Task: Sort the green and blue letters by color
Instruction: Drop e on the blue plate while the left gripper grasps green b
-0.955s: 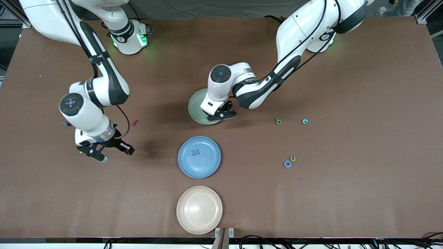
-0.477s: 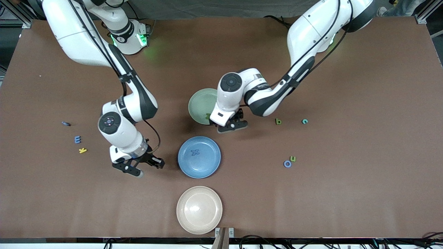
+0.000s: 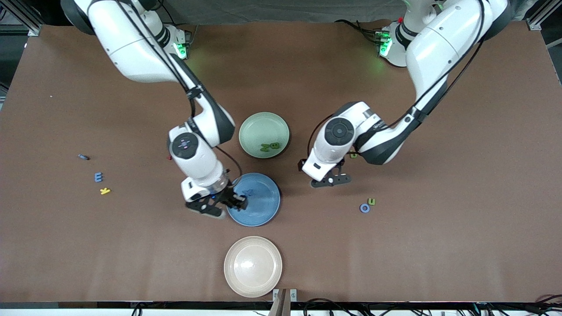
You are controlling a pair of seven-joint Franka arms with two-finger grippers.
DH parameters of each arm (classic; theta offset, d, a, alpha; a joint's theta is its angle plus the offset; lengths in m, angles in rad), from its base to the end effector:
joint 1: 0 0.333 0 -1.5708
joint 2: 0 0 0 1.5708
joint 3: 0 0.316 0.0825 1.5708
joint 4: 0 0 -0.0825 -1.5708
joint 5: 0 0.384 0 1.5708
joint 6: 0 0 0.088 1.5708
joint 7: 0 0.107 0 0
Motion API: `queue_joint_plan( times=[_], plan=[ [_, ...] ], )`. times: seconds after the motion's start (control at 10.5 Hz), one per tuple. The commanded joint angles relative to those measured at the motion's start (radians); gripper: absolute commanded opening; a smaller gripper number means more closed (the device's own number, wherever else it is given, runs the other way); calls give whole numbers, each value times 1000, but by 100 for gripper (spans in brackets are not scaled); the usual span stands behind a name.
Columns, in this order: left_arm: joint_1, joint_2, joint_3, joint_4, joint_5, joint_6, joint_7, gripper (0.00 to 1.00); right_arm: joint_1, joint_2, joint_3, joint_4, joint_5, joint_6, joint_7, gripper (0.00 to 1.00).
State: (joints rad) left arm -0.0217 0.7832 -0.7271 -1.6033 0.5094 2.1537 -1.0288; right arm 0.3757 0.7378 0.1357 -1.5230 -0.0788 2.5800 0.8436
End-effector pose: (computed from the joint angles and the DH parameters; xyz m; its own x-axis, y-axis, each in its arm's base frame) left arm 0.5628 -0.3963 0.2525 0.9891 0.1334 -0.0626 0.1358 -0.9901 0.0365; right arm 0.6537 0.3463 0.2603 0.9227 -0.3350 0.1909 -0.2816 -0.9237 -0.2597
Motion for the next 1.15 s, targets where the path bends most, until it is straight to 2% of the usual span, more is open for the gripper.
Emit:
queue_joint_plan(
  times=[0.0, 0.1, 0.29, 0.48, 0.67, 0.95, 1.05],
  plan=[
    [112, -68, -23, -147, 1, -11, 122, 100, 78, 66, -5, 38, 7, 20, 80, 0],
    [127, -91, -23, -189, 17, 0, 127, 100, 83, 69, -5, 38, 8, 20, 104, 2],
    [186, -105, -28, -266, 72, 55, 142, 100, 77, 65, -5, 38, 4, 19, 103, 99],
    [238, -110, -41, -346, 87, 150, 148, 100, 54, 45, -5, 35, 2, 16, 91, 100],
    [243, -136, -48, -398, 87, 170, 145, 100, 7, 12, -5, 9, 2, 3, 72, 100],
    [279, -141, -49, -483, 89, 291, 139, 100, -121, -66, -5, -93, 2, 3, -42, 100],
    [282, -144, -49, -486, 89, 293, 141, 100, -176, -102, -5, -150, 2, 2, -98, 100]
  ],
)
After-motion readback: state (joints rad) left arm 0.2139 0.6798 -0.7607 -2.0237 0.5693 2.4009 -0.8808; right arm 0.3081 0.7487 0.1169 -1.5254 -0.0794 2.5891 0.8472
